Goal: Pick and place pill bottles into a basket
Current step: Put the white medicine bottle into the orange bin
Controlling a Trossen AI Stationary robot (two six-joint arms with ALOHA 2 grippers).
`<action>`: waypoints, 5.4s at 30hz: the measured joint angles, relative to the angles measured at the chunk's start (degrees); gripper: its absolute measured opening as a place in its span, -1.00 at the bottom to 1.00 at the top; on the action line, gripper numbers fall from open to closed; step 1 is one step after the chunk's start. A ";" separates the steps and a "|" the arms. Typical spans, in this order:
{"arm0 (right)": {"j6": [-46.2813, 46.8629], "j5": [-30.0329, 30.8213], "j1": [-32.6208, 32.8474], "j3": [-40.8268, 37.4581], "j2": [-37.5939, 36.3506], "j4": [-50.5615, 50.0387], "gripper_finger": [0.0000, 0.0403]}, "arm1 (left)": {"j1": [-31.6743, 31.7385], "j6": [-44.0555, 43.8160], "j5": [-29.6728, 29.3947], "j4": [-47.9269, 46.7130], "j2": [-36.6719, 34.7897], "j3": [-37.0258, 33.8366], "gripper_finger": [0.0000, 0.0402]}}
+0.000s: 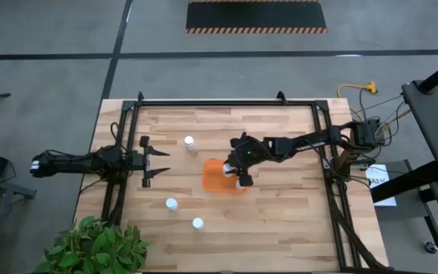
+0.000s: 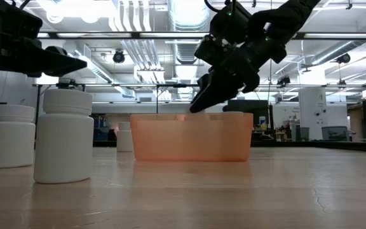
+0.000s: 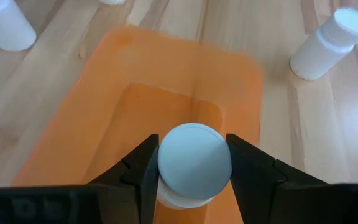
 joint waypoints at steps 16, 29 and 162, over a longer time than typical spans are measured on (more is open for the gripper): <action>0.24 0.42 0.01 -0.03 0.36 -0.46 -0.19 | 0.00 -0.01 0.01 0.03 -0.02 0.00 0.08; 0.46 0.45 0.00 -0.03 0.36 -0.44 -0.08 | -0.01 -0.01 0.00 0.01 -0.06 0.00 0.08; -8.98 -19.08 16.26 38.07 30.76 -4.93 -0.17 | 0.00 -0.01 0.00 0.02 1.01 -0.01 0.08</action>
